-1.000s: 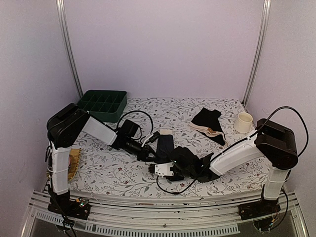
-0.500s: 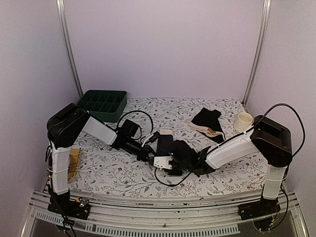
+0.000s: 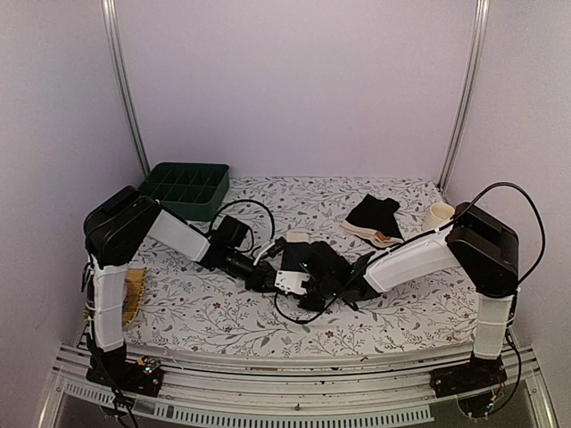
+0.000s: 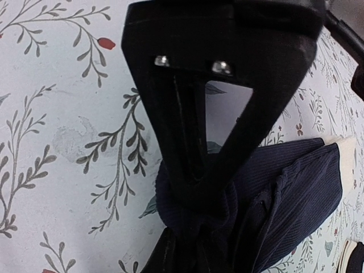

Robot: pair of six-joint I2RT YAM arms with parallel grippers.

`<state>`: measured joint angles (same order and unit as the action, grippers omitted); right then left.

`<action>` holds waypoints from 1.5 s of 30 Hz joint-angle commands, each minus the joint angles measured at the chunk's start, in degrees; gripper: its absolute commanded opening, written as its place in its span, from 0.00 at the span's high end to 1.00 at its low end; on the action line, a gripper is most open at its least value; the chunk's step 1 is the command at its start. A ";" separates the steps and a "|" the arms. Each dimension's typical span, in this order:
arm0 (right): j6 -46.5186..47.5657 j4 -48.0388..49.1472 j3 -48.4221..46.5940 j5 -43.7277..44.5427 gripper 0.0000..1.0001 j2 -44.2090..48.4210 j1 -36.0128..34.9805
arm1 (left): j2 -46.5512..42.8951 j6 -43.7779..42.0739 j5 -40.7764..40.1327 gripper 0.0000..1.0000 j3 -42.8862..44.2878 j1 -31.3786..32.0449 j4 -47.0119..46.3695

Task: Roll the underwear
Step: Roll the underwear at the center of the board.

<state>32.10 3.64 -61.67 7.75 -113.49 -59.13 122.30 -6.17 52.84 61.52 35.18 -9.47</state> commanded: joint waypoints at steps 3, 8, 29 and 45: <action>-3.98 -11.38 -0.79 -5.51 0.93 -3.97 1.44 | -4.87 -0.89 -0.38 0.61 -3.73 -2.53 1.84; -5.85 -15.08 -3.51 -10.58 0.95 -3.66 1.98 | -12.29 0.14 0.32 0.38 -7.55 -4.56 -2.94; -18.75 -40.33 -19.42 -41.49 0.93 -7.31 5.93 | -26.38 -25.72 -7.40 0.34 -34.10 3.55 -33.62; -18.94 -44.66 -25.90 -48.28 0.93 -13.28 9.54 | -22.18 -39.74 -25.21 0.38 -37.46 15.13 -38.94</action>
<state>11.79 -38.65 -86.02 -39.55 -124.55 -49.82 97.82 -42.44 33.43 23.20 48.18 -45.84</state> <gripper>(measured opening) 0.074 0.627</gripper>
